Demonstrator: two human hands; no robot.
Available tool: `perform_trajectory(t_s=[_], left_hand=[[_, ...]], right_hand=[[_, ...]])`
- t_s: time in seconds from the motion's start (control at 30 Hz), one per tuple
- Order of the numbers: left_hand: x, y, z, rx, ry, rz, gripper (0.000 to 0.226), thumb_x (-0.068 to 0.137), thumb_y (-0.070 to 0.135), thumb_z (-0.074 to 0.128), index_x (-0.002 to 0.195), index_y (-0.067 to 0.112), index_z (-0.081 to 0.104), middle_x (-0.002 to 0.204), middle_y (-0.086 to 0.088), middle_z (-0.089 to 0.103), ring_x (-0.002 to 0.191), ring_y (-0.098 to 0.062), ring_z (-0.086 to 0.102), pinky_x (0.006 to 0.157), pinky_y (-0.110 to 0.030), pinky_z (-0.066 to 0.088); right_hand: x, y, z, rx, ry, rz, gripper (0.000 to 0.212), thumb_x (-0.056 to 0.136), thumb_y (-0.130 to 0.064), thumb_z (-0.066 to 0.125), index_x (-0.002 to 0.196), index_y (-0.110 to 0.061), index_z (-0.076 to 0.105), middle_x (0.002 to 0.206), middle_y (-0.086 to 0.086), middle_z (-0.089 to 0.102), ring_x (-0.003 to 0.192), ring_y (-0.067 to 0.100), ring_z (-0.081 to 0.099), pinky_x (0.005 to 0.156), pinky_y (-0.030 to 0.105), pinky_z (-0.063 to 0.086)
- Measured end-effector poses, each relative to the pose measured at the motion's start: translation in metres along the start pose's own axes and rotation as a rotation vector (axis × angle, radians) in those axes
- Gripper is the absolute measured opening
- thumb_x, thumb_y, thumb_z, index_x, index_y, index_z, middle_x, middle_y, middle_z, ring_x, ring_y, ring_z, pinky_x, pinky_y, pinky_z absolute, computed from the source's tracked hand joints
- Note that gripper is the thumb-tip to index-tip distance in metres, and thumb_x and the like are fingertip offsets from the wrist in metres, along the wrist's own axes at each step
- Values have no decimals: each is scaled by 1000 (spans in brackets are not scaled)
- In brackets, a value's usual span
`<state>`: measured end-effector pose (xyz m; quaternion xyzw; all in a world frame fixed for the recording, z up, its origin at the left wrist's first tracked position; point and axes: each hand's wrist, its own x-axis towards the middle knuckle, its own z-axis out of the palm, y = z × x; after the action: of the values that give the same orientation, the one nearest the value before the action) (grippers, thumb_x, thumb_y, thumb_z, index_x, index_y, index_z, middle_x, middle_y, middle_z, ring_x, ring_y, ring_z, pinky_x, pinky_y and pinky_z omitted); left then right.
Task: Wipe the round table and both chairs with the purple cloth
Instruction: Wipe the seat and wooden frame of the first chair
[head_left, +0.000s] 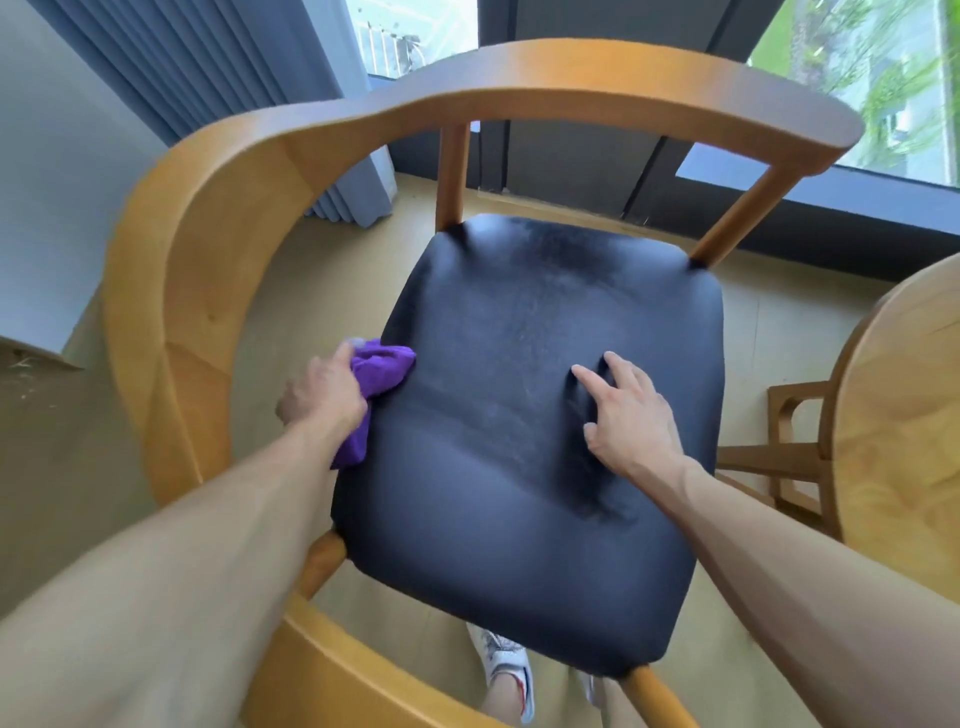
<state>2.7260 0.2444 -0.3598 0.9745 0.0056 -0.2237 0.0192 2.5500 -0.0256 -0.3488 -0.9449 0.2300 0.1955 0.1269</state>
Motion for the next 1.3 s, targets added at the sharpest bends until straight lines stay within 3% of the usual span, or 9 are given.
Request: perform_trajectory(t_s=[0.1, 0.37, 0.6, 0.8, 0.9, 1.0, 1.1, 1.23, 1.3], left_hand=[[-22, 12, 7, -30, -45, -47, 62, 88, 13, 55, 142, 39, 41, 118, -13, 58, 108, -39, 60, 83, -42, 50], [-166, 120, 40, 142, -254, 283, 54, 93, 14, 57, 143, 22, 42, 135, -20, 51, 120, -35, 57, 93, -43, 51], [-224, 171, 65, 258, -319, 737, 38, 100, 18, 44, 138, 24, 49, 132, -14, 52, 118, -36, 56, 92, -44, 49], [-124, 73, 15, 205, -116, 332, 46, 88, 20, 57, 132, 32, 48, 120, -12, 57, 112, -37, 60, 91, -45, 51], [-80, 23, -2, 196, 46, 52, 38, 93, 16, 55, 130, 18, 48, 121, -19, 55, 115, -42, 57, 94, -49, 49], [-69, -6, 0, 148, -32, -163, 42, 94, 18, 53, 134, 28, 52, 125, -16, 55, 117, -39, 56, 91, -42, 48], [-83, 0, 12, 57, -160, -236, 43, 91, 23, 55, 133, 30, 56, 127, -14, 57, 118, -38, 57, 94, -38, 50], [-122, 46, 13, -8, -164, -206, 51, 90, 65, 40, 115, 28, 63, 118, -13, 61, 119, -38, 55, 99, -46, 41], [-149, 76, 24, 37, -201, -106, 41, 94, 52, 44, 116, 24, 64, 100, -7, 61, 122, -35, 53, 90, -39, 45]], right_hand=[[-11, -2, 7, 32, -43, -15, 72, 88, -13, 53, 152, -33, 28, 163, 5, 12, 149, 24, 10, 116, 48, 28], [-8, 9, 1, 186, -108, -77, 69, 87, 2, 42, 150, -27, 38, 163, 5, 14, 151, 23, 11, 118, 50, 24], [-25, 50, -9, 293, -108, -180, 46, 99, -6, 41, 144, -12, 48, 152, 12, 42, 143, 22, 34, 111, 19, 17], [-41, 63, 2, 192, -149, -170, 52, 97, -15, 43, 147, -27, 41, 154, 3, 32, 142, 24, 31, 112, 37, 36], [-51, 60, 10, 124, -168, -179, 59, 95, -20, 48, 150, -32, 34, 162, 4, 17, 149, 23, 16, 119, 37, 25], [-59, 57, 17, 92, -180, -177, 62, 94, -22, 48, 151, -35, 31, 164, 2, 8, 151, 22, 6, 121, 42, 20], [-61, 55, 17, 149, -195, -162, 61, 94, -16, 44, 151, -35, 33, 165, 0, 5, 152, 21, 3, 121, 45, 19], [-55, 59, 12, 196, -214, -167, 56, 97, -11, 39, 151, -28, 36, 164, 2, 11, 152, 21, 8, 121, 44, 18], [-54, 59, 10, 217, -225, -172, 53, 100, -12, 37, 151, -24, 37, 163, 3, 13, 152, 23, 9, 121, 44, 18]])
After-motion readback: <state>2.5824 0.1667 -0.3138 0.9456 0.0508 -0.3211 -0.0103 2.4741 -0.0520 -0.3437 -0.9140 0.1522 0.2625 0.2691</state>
